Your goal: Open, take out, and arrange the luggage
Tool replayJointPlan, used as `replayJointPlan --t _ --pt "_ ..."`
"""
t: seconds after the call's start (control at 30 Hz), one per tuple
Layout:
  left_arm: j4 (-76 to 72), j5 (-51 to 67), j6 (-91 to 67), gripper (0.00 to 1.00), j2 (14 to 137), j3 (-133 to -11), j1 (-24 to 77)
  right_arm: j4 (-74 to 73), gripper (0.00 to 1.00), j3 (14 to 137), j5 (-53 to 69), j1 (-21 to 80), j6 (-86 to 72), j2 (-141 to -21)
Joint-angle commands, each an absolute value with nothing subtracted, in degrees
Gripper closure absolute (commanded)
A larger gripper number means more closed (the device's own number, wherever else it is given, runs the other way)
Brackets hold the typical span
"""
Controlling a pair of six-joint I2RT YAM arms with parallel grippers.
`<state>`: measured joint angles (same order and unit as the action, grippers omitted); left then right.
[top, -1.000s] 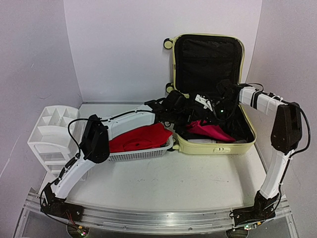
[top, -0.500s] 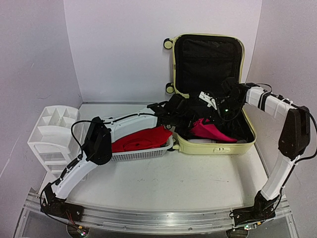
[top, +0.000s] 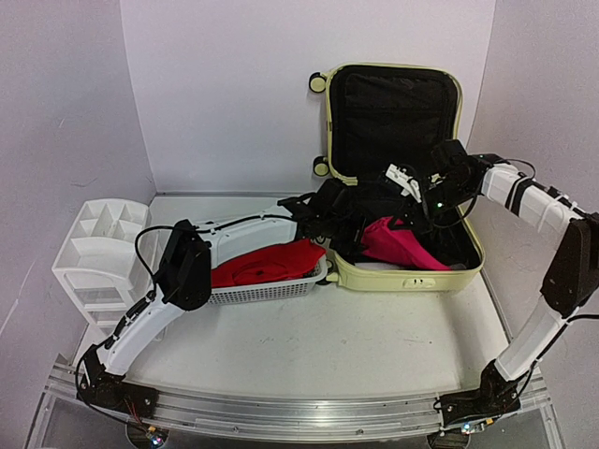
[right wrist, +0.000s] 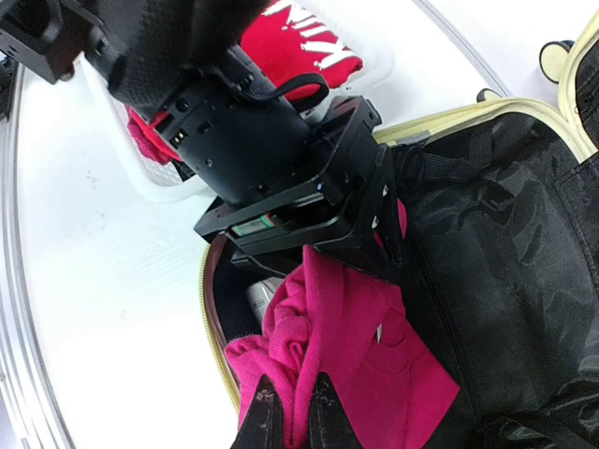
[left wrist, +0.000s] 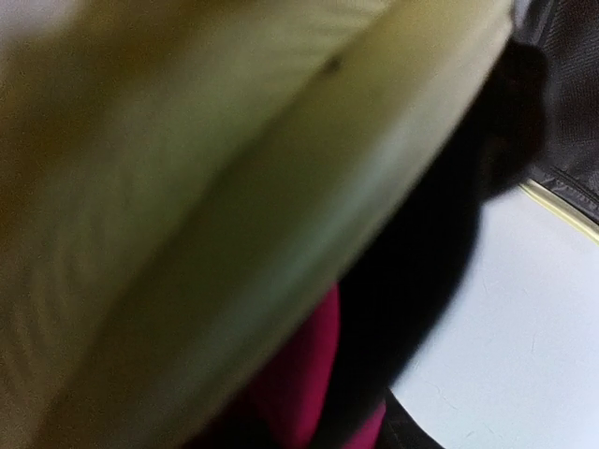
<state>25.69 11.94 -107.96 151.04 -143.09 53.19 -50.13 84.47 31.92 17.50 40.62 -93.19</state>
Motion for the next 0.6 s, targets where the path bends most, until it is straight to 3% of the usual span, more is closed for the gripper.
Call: replayJointPlan --t 0.0,0.37,0.57 --pt "24.94 11.74 -107.45 0.59 149.2 -139.75 51.94 -48.6 1.0 83.9 34.79 17.56 40.05 -88.7" --pt "23.55 12.98 -94.26 0.99 144.97 -144.94 49.48 -51.79 1.0 77.54 40.48 17.58 48.17 -82.39" --pt "23.6 13.73 -82.53 1.0 138.54 -140.86 47.66 -51.87 1.0 77.32 44.52 19.23 48.06 -82.35"
